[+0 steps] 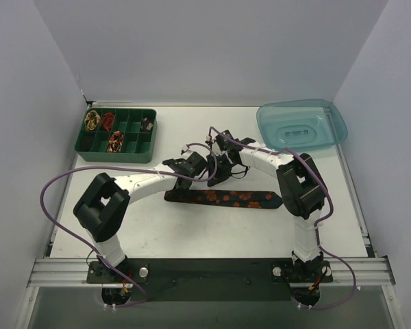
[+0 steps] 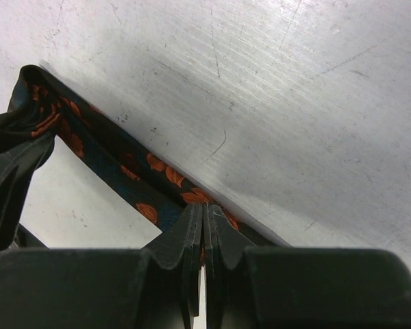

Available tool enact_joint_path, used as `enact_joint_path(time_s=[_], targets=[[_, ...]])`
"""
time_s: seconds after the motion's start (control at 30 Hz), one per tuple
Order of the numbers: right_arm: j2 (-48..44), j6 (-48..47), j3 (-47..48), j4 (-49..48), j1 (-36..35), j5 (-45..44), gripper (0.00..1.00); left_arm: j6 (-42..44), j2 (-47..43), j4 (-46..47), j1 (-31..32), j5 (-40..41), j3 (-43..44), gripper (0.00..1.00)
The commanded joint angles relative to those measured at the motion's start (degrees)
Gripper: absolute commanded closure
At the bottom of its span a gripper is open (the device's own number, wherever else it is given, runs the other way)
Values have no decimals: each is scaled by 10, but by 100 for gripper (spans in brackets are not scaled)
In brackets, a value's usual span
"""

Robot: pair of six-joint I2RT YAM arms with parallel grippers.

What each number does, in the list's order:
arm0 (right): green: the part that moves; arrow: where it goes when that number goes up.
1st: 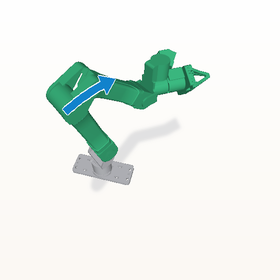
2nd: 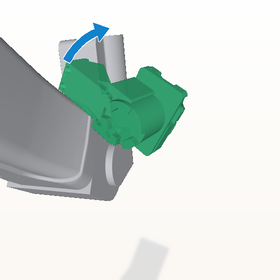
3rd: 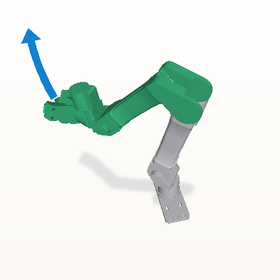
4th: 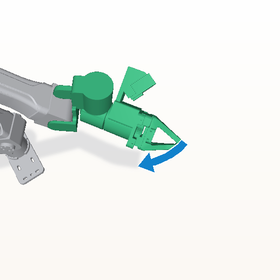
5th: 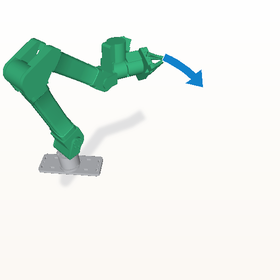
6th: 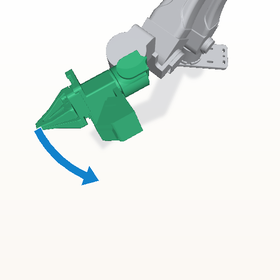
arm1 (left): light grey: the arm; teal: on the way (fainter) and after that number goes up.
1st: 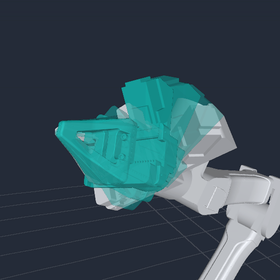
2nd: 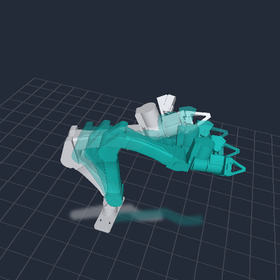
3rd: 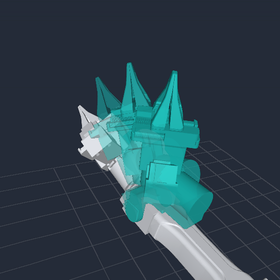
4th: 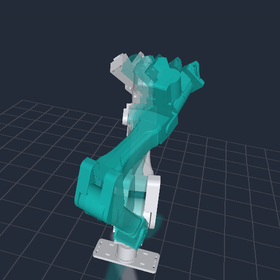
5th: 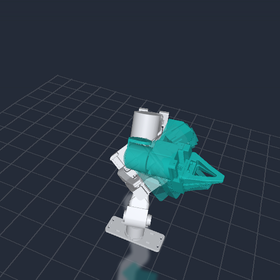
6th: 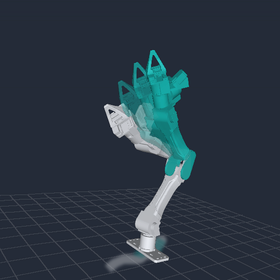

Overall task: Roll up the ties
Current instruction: Roll the tie at the center of the board.

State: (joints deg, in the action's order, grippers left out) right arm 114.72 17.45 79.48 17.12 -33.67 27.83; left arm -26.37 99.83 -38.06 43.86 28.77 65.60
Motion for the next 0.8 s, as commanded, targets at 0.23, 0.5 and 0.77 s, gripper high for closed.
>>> enact_joint_path(time_s=[0.23, 0.5, 0.77], targets=[[-19, -9, -1, 16, 3, 3, 96, -50, 6, 78, 9, -78, -17, 74], [-19, -11, -2, 16, 3, 3, 96, -94, -5, 127, 8, -117, -50, 63], [-15, -11, -3, 15, 3, 4, 96, -119, -52, 158, 9, -109, -89, 50]])
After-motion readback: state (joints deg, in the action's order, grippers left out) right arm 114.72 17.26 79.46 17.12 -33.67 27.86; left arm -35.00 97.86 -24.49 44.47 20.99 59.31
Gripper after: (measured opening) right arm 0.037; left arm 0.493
